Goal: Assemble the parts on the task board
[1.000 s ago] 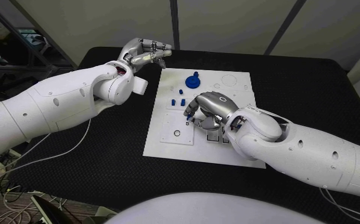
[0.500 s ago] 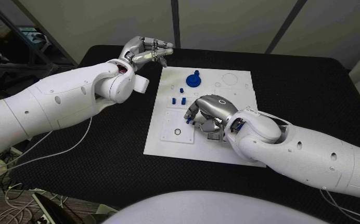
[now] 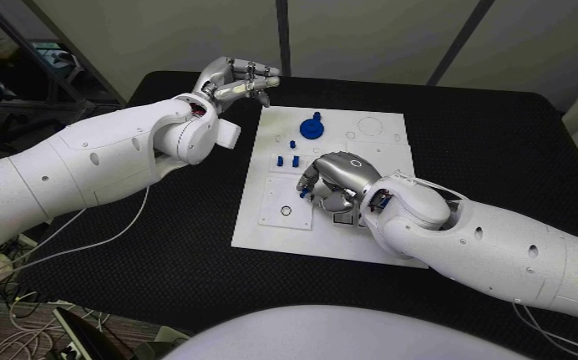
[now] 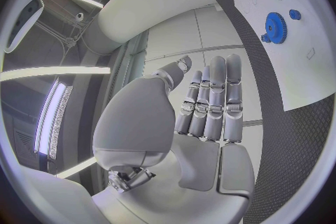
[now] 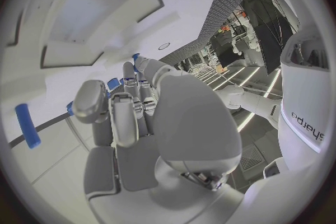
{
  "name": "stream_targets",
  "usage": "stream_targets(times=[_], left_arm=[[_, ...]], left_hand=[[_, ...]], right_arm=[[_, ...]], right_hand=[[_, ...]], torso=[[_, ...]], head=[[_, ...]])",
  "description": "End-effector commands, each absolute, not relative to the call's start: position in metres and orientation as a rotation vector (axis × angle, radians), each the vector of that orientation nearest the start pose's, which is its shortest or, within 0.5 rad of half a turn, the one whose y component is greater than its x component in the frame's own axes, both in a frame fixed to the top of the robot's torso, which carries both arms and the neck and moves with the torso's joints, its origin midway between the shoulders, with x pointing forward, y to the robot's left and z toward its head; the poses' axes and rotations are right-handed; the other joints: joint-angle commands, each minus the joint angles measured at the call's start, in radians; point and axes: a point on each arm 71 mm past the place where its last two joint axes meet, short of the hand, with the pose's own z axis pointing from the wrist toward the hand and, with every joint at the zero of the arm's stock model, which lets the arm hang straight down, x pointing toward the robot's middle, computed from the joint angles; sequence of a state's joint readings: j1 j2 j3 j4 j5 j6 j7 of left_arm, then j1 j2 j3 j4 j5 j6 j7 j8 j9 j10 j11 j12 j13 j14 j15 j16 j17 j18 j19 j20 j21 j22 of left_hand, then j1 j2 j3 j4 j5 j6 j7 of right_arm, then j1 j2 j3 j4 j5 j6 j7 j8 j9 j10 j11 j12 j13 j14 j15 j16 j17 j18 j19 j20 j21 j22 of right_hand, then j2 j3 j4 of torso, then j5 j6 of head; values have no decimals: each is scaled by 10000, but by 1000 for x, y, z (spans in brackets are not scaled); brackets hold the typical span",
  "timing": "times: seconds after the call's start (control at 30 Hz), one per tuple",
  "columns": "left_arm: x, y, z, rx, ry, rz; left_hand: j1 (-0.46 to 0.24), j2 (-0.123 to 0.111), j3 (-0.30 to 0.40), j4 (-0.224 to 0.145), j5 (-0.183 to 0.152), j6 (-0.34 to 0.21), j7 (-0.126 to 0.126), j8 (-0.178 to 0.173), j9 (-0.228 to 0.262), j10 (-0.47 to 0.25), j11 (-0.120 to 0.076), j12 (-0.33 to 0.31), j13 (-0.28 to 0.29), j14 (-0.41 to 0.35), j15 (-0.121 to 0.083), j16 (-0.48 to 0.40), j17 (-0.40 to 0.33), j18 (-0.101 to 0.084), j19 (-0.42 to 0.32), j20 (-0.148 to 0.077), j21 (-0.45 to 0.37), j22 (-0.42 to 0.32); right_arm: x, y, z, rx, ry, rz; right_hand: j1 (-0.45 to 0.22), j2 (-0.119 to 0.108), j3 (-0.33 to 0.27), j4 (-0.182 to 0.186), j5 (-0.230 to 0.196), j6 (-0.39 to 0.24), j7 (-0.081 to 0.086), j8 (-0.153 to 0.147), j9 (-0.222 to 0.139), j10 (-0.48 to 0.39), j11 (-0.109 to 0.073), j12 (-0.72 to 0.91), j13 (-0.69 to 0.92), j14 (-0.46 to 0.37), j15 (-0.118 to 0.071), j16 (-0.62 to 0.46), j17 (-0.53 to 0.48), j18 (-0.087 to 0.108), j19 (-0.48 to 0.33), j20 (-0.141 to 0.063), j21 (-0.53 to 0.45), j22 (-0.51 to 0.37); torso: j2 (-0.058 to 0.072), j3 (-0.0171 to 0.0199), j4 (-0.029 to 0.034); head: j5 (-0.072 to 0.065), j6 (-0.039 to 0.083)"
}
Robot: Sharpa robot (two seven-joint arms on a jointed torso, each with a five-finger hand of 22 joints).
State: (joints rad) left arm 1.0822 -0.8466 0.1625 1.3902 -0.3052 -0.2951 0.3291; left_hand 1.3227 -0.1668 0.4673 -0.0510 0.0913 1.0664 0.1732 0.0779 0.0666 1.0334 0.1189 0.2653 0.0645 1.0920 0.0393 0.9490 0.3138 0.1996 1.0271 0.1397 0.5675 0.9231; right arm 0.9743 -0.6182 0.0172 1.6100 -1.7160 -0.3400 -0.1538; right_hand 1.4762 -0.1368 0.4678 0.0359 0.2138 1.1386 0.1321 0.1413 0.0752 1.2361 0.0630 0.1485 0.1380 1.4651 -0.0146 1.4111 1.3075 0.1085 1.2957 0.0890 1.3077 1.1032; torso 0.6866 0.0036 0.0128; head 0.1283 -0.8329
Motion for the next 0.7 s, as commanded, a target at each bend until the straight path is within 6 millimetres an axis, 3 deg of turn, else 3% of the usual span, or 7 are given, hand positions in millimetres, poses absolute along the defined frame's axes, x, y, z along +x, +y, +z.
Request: stream_targets(times=[0.03, 0.23, 0.4, 0.7], left_arm=[[515, 252, -171, -9264, 13737, -14040], [515, 252, -171, -9272, 13751, -14039], [515, 252, -171, -9271, 13763, -14049], [516, 252, -172, -9287, 13783, -14032]], left_hand=[[3, 65, -68, -7, -12, -8, 71, -57, -9, -70, 16, -22, -8, -67, 29, -67, -9, -188, -12, 20, -56, -12], [5, 68, -74, -7, -12, -18, 73, -62, -10, -85, 19, -21, -8, -70, 32, -76, -17, -187, -15, 23, -64, -17], [28, 56, -81, -28, -12, -32, 73, -68, -12, -104, 20, -18, -8, -73, 32, -85, -25, -184, -17, 23, -73, -22], [30, 51, -93, -33, -13, -43, 78, -73, -12, -120, 25, -15, -7, -75, 36, -93, -33, -183, -19, 26, -82, -27]], right_arm=[[408, -61, -243, -4167, 16597, 8548], [407, -58, -244, -4376, 16698, 8500], [408, -59, -244, -4355, 16665, 8432], [409, -60, -240, -4054, 16137, 8526]], right_hand=[[-119, 14, -13, -71, -43, 38, 39, -27, 14, 79, -7, -61, 4, 599, -21, 31, 10, -91, 4, 4, 23, -13], [-375, -91, -132, -58, -72, -121, 85, -166, -29, -84, 50, -236, -44, 585, 32, 22, -36, -75, -75, 42, -31, -100], [-680, -292, -229, 6, -191, -572, 290, -459, -96, -753, 298, -663, -232, 548, 229, -22, -135, -20, -298, 192, -239, -425], [-822, -484, -398, -53, -172, -928, 507, -691, -91, -1731, 570, -782, -507, 435, 460, -201, -457, 143, -819, 430, -752, -1203]], torso=[[-1, 0, 3], [0, -3, -12], [-9, -5, -7], [-12, 0, 2]], head=[[7, -2], [-2, -16], [-17, -25], [-44, -11]])
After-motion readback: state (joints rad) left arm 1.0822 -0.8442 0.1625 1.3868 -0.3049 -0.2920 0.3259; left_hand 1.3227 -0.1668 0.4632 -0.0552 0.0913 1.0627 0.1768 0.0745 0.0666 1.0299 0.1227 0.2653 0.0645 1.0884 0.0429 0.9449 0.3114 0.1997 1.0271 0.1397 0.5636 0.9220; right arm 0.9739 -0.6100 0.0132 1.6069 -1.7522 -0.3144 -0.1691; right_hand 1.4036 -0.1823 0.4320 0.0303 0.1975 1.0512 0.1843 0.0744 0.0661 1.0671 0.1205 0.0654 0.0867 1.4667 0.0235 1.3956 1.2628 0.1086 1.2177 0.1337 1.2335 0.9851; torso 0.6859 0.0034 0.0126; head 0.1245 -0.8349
